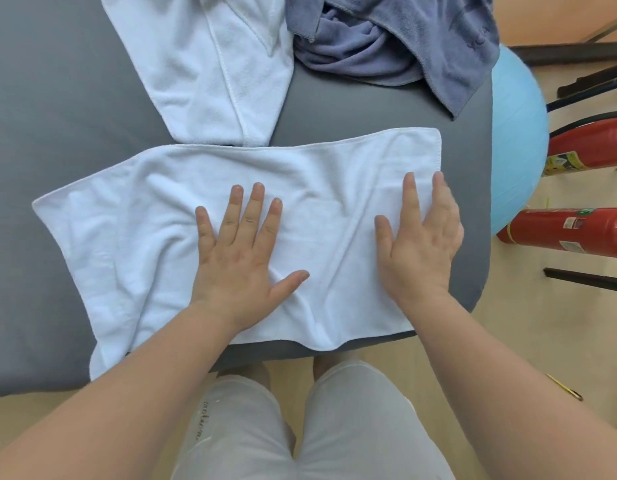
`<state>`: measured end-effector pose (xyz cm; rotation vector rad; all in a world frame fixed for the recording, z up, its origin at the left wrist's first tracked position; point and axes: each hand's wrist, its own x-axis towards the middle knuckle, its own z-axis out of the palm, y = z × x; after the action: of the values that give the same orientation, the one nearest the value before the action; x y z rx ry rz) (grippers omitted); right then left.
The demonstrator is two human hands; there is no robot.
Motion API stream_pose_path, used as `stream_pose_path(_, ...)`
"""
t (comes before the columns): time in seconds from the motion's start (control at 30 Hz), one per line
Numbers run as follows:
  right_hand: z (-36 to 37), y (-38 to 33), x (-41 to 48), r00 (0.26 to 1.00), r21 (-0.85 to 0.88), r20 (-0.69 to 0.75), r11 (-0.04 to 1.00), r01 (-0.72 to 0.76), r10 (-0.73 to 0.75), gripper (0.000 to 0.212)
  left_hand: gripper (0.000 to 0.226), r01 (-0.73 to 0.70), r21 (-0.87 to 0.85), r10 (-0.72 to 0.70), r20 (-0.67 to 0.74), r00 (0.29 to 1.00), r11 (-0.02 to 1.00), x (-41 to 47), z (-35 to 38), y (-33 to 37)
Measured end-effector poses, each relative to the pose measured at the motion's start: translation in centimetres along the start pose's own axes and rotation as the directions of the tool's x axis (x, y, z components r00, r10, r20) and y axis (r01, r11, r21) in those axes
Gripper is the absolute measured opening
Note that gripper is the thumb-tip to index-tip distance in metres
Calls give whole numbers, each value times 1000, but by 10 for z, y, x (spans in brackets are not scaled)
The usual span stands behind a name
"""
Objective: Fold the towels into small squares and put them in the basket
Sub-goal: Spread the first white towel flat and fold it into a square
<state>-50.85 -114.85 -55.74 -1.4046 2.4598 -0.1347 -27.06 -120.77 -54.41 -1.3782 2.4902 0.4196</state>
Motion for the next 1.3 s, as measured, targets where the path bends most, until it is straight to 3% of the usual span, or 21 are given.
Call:
stream_pose_path(0.07, -1, 3, 6, 978, 102, -89, 979, -178, 187, 54, 98, -22, 2, 21, 13, 1000, 1000, -4, -4, -3)
stream_pose_path(0.1, -3, 8, 7, 970, 92, -125, 976, -198, 209, 50, 97, -62, 9, 62, 16, 998, 998, -4, -5, 1)
stream_pose_path(0.23, -16, 32, 11, 977, -21, -60, 979, -204, 203, 46, 98, -201, 39, 199, 43, 979, 979, 11, -6, 33)
stream_pose_path(0.4, -14, 45, 13, 971, -16, -7, 971, -238, 238, 30, 104, -216, 60, 214, 47, 976, 975, 44, 0, 64)
stream_pose_path(0.7, -24, 69, 18, 981, 60, -101, 985, -161, 167, 32, 119, -241, 91, 234, 79, 969, 966, 69, -1, 84)
stream_pose_path(0.93, -27, 119, 31, 991, -104, -15, 985, -136, 135, 35, 122, -281, 111, 268, 118, 956, 953, 86, 3, 116)
stream_pose_path(1.0, -27, 130, 30, 985, -84, -55, 983, -165, 161, 34, 125, -295, 104, 282, 123, 952, 950, 89, 3, 123)
stream_pose_path(1.07, -28, 129, 27, 981, -67, -163, 991, -113, 101, 32, 128, -296, 109, 282, 128, 951, 949, 86, 4, 127)
stream_pose_path(1.13, -28, 110, 24, 977, -100, -211, 994, -45, 23, 45, 128, -284, 119, 270, 125, 955, 951, 80, 6, 125)
stream_pose_path(1.3, -10, 38, 31, 983, -124, 63, 976, 177, -171, 71, 122, -265, 108, 257, 83, 963, 958, 65, 12, 100)
